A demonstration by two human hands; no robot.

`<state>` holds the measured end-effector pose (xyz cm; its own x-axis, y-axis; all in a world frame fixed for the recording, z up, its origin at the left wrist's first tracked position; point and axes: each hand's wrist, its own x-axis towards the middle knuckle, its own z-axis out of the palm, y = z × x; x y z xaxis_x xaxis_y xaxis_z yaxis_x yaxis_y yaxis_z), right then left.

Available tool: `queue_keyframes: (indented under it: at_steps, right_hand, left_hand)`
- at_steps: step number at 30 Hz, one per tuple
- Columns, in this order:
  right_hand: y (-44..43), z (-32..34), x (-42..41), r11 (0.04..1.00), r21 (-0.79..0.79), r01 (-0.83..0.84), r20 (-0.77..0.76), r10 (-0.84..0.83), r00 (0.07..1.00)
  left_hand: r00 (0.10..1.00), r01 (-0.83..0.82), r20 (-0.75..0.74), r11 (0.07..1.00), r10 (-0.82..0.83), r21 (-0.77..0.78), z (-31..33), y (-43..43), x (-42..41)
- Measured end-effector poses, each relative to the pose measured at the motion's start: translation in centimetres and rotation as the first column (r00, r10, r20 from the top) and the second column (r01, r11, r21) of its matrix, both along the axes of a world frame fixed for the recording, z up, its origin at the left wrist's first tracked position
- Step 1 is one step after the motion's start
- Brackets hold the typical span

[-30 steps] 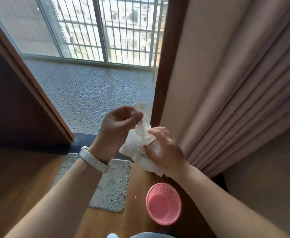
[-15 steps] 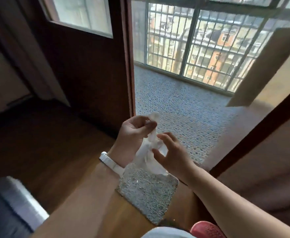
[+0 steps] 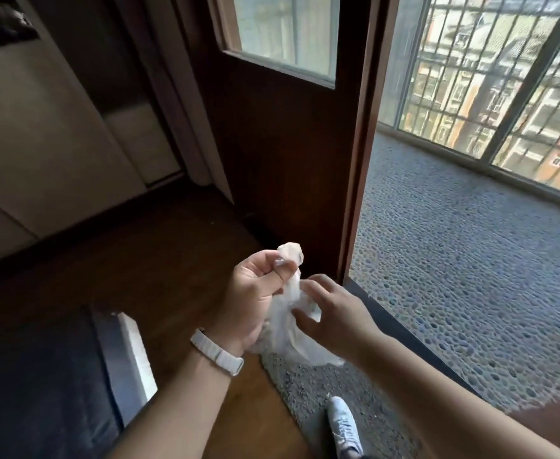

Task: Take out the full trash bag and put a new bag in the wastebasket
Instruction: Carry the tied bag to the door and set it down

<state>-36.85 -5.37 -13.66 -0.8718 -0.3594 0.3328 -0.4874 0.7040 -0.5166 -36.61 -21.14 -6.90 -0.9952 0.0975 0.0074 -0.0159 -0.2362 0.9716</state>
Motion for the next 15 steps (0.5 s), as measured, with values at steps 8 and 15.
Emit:
queue_keyframes:
  at_steps: [8,15]
  right_hand:
    - [1.0,1.7,-12.9,0.991,0.001,-0.134,-0.011,0.134,0.991]
    - [-3.5,3.0,-20.3,0.969,0.001,-0.245,-0.032,0.245,0.969]
  left_hand:
    - [0.982,-0.187,0.014,0.978,0.189,-0.088,2.1,0.9,-10.5]
    - [0.940,-0.340,-0.045,0.931,0.337,-0.136,4.1,-3.2,-15.4]
